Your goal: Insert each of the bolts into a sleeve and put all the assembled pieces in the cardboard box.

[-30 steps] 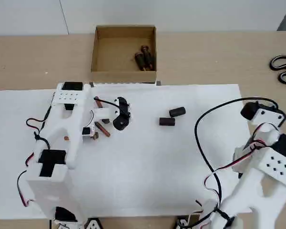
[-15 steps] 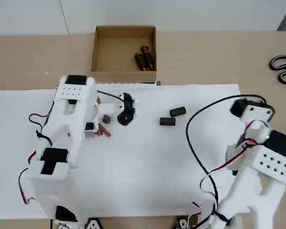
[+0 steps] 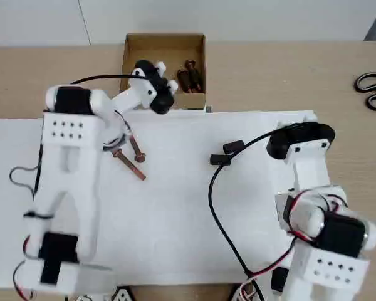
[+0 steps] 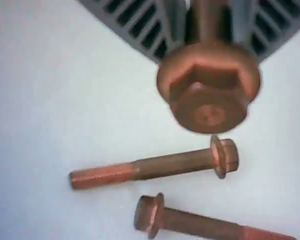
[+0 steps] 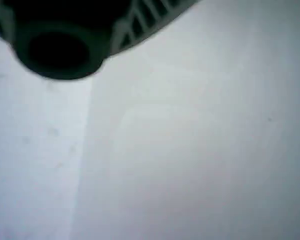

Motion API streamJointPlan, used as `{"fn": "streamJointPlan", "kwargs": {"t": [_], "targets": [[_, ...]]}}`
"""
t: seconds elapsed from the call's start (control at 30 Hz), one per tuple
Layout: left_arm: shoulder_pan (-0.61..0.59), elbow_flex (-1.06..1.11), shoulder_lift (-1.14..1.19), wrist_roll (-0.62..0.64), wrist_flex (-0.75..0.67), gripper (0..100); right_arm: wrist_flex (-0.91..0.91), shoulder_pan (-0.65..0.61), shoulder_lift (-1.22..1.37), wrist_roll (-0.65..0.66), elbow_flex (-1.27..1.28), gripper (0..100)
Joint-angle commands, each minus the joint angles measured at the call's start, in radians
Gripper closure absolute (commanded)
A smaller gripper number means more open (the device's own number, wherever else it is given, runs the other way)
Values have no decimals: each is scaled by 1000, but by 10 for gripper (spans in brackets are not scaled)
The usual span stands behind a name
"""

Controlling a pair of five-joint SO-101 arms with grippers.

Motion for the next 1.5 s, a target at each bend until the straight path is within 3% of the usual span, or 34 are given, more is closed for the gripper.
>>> {"fn": "streamJointPlan", "kwargs": {"t": [0.0, 0.2, 0.47, 0.67, 0.83, 1.03, 1.27, 1.47], "targets": [[72, 42, -273, 137, 28, 992, -5, -4, -68, -2, -17, 995], [121, 217, -540, 144, 6, 994, -8, -7, -124, -12, 3, 995], [86, 510, -901, 479, -252, 994, -165, -31, -231, -235, 169, 996], [89, 848, -1240, 809, -460, 994, -225, -252, -364, -331, 325, 996], [91, 1119, -1514, 967, -534, 994, -308, -429, -533, -379, 451, 996], [84, 1268, -1735, 1071, -523, 994, -378, -611, -745, -379, 629, 996], [94, 1293, -1718, 1194, -539, 994, -444, -811, -746, -377, 695, 996], [130, 1346, -1722, 1208, -585, 994, -570, -928, -740, -376, 790, 996]]}}
